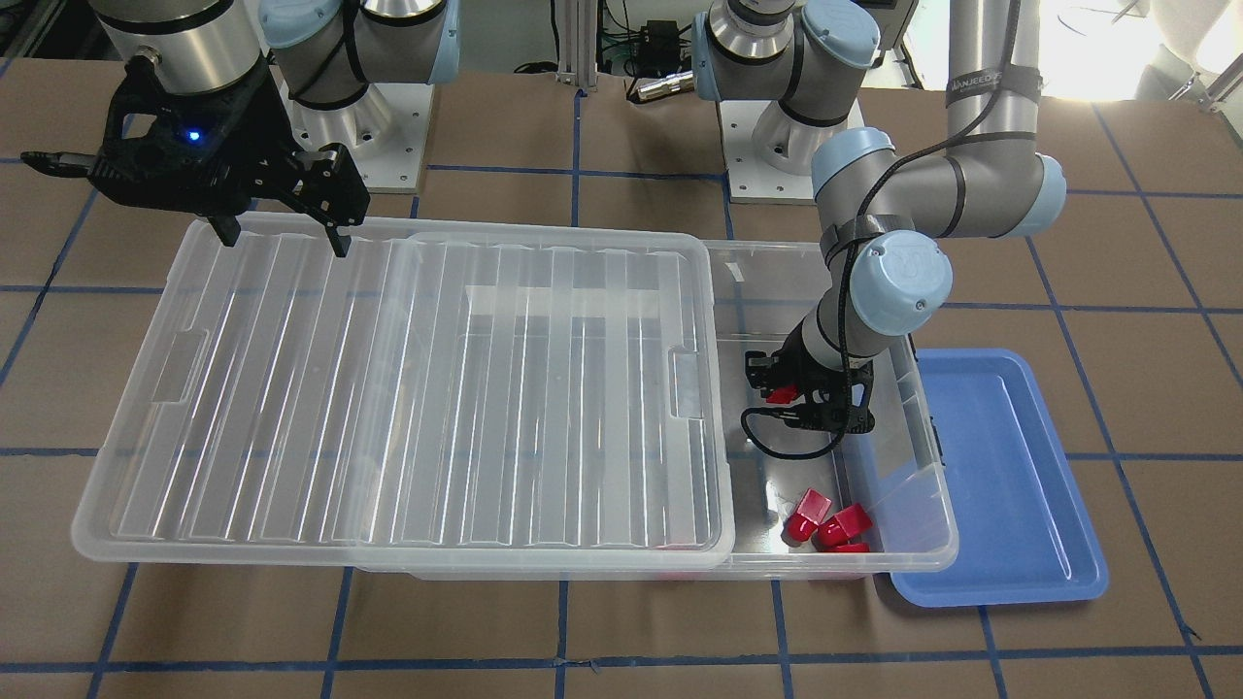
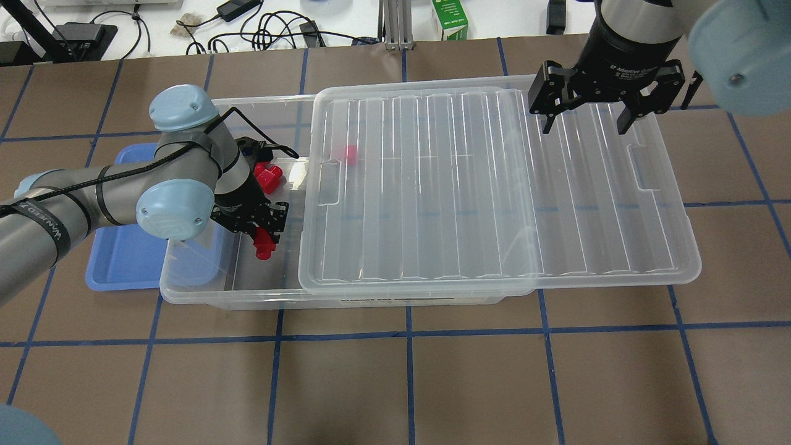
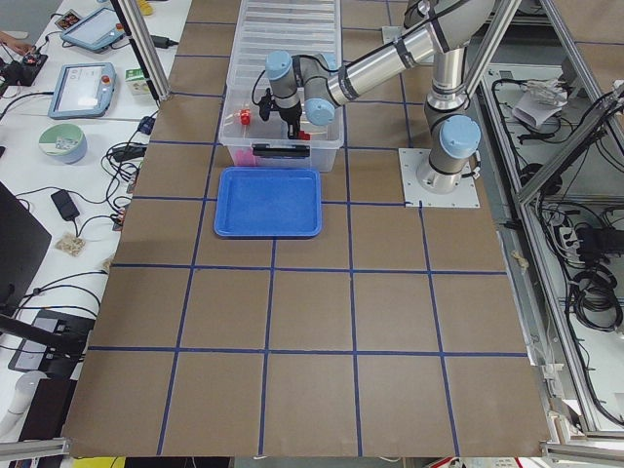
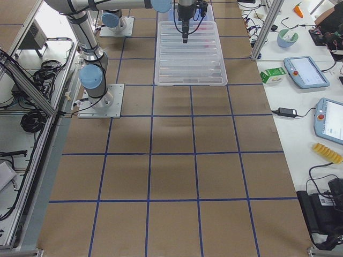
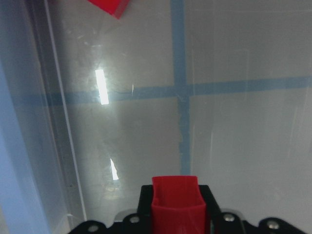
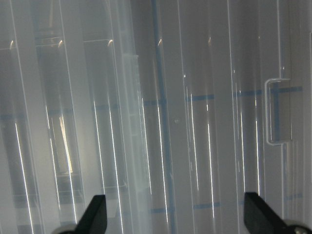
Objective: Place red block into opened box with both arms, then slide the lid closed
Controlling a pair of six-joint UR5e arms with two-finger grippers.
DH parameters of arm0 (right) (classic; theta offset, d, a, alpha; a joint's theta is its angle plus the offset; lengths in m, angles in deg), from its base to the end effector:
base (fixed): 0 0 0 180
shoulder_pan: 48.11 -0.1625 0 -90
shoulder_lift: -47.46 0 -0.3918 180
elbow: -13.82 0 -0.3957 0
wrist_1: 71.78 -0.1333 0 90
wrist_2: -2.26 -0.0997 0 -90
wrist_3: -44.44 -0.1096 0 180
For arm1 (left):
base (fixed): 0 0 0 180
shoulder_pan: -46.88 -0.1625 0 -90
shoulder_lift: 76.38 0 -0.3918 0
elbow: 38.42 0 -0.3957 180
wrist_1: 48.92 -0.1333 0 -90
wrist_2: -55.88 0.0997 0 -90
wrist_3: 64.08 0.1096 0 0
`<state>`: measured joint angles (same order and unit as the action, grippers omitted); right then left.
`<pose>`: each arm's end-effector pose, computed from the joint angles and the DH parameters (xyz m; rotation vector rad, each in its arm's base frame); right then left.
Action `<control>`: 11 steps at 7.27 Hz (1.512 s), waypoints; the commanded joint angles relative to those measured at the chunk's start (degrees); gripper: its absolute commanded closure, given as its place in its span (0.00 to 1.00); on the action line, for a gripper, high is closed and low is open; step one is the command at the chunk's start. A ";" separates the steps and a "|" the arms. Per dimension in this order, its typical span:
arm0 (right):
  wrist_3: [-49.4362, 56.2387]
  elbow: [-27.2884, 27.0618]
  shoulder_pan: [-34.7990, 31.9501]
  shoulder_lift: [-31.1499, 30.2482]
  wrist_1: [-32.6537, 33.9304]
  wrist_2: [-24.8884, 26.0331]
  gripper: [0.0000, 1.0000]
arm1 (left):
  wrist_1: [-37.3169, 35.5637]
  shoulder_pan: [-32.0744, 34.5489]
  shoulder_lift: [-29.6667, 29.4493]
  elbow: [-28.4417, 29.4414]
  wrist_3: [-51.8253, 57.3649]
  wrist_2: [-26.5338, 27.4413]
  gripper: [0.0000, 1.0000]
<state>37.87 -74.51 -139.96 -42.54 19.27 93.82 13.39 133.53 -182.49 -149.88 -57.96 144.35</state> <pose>0.1464 -0.4959 0.4611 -0.1294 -3.1143 0.0769 -0.1067 -0.5089 0.1726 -0.0711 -3.0889 -0.2627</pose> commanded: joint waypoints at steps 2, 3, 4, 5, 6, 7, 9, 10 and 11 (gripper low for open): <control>0.06 0.00 0.01 0.00 0.00 0.02 0.00 | -0.43 0.01 -0.07 -0.08 -0.58 1.00 0.19; 0.14 0.00 0.01 0.09 0.00 0.02 0.00 | -0.70 0.10 1.16 0.44 -0.76 1.00 0.07; 0.15 0.09 0.01 0.26 0.00 0.02 0.00 | 0.17 0.01 2.13 2.80 -0.76 1.35 0.01; 2.41 0.52 0.53 0.52 0.00 0.02 0.00 | 2.88 0.01 2.92 5.61 -0.76 1.35 0.00; 5.56 0.70 1.23 0.61 0.26 0.37 0.00 | 9.95 0.01 4.75 10.77 -0.76 1.27 0.00; 10.29 0.70 4.20 0.62 0.26 0.55 0.00 | 18.81 0.36 6.08 17.78 -0.85 1.26 0.00; 30.62 0.71 18.65 0.62 -0.09 0.55 0.00 | 24.17 0.98 10.46 22.07 -1.02 1.35 0.00; 38.74 -0.08 25.43 0.88 0.17 -0.06 0.00 | 24.17 0.98 13.27 22.42 -1.02 1.00 0.00; 39.86 -1.48 27.41 2.18 1.74 -0.15 0.00 | 24.70 1.07 15.47 22.07 -1.02 1.09 0.00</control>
<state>72.46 -74.62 -117.55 -41.44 19.75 93.95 37.29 134.49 -170.00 -127.95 -58.98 145.48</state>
